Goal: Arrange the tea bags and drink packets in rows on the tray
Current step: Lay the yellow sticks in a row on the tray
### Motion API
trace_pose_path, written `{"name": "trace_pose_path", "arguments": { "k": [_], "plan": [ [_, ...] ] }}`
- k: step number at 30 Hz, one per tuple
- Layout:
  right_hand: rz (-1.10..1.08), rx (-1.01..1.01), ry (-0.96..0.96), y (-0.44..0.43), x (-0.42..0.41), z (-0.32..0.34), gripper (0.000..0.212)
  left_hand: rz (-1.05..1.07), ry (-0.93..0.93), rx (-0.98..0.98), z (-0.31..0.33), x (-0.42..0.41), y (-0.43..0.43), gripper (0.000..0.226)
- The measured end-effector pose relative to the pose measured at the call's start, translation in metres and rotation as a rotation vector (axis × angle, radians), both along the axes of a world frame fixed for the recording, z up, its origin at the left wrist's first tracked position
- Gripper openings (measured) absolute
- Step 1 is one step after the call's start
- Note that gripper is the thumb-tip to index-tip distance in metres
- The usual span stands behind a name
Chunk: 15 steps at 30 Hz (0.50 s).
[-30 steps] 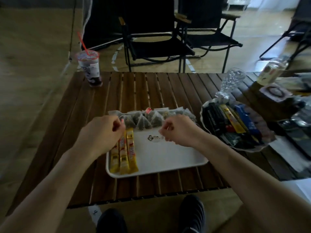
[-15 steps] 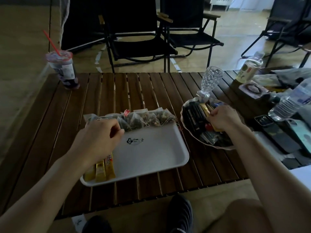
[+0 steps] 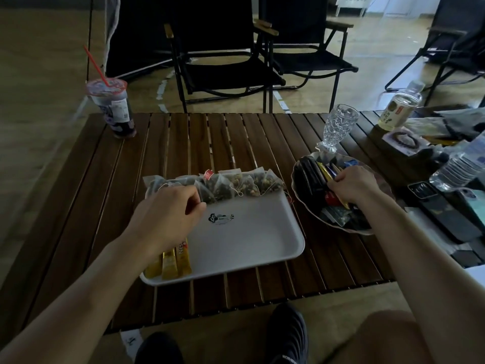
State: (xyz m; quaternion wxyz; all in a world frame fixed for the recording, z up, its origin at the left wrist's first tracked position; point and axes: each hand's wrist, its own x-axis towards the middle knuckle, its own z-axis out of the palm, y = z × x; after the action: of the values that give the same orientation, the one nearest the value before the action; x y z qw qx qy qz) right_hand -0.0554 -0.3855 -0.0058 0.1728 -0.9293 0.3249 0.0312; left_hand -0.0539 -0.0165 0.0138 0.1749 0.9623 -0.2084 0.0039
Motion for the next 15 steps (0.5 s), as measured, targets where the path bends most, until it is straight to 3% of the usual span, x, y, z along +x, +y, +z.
{"name": "trace_pose_path", "arguments": {
  "k": [8, 11, 15],
  "plan": [
    [-0.041, -0.038, 0.066, 0.003, 0.005, 0.0, 0.034, 0.017, 0.03, 0.003, 0.002, 0.001, 0.013, 0.013],
    [-0.043, -0.031, -0.006, 0.012, 0.0, 0.012, 0.034, 0.031, 0.05, 0.003, 0.006, 0.003, 0.02, 0.012],
    [0.135, -0.027, -0.235, 0.046, -0.008, 0.047, 0.026, 0.102, 0.077, -0.039, 0.013, 0.013, 0.04, 0.011]
  ]
}}
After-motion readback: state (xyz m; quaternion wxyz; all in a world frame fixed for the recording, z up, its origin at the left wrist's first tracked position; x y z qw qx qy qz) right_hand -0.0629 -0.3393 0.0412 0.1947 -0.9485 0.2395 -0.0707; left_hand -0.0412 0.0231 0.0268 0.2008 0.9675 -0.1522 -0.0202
